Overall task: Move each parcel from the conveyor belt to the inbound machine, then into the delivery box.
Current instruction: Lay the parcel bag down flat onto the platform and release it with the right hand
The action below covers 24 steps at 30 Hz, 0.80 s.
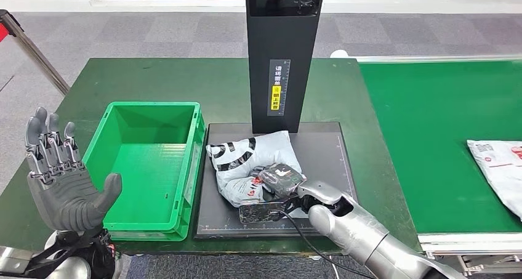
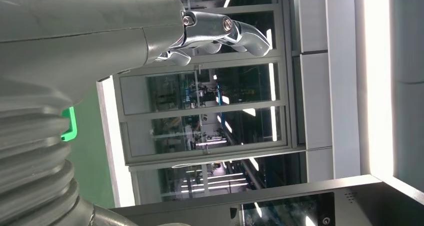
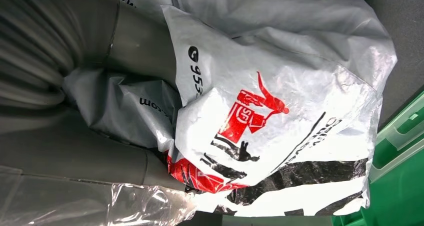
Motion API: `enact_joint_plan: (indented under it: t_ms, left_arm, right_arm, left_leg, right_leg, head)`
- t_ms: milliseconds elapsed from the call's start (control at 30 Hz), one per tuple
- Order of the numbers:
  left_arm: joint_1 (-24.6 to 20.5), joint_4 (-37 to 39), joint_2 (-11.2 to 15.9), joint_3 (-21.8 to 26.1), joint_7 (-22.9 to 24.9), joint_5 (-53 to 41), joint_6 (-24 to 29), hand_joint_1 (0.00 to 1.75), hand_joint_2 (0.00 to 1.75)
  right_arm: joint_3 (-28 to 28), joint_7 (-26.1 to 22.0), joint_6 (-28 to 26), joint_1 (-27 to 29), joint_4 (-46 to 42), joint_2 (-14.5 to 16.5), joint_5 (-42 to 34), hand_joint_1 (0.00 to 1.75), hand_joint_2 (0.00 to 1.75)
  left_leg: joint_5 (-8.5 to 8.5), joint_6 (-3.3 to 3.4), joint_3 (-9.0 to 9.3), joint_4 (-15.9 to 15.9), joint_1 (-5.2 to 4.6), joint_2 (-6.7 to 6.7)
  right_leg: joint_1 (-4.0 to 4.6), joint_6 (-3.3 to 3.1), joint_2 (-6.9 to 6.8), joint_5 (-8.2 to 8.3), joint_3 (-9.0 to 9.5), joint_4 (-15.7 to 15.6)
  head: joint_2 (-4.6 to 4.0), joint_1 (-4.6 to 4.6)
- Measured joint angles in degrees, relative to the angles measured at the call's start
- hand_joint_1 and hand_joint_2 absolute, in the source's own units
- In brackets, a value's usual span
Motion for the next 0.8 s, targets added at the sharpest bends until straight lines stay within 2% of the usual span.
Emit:
enact_joint_plan:
  t_ms: [800]
  left_arm:
    - [0.0, 0.1, 0.0, 0.0, 0.0, 0.0, 0.0, 0.0, 1.75]
  right_arm:
    - [0.1, 0.0, 0.0, -0.1, 0.3, 0.0, 0.0, 1.75, 1.75]
  left_leg:
    - [0.01, -0.01, 0.04, 0.0, 0.0, -0.01]
  right_leg:
    - [0.0, 0.0, 0.0, 0.01, 0.05, 0.0]
  head:
    - [0.0, -0.01]
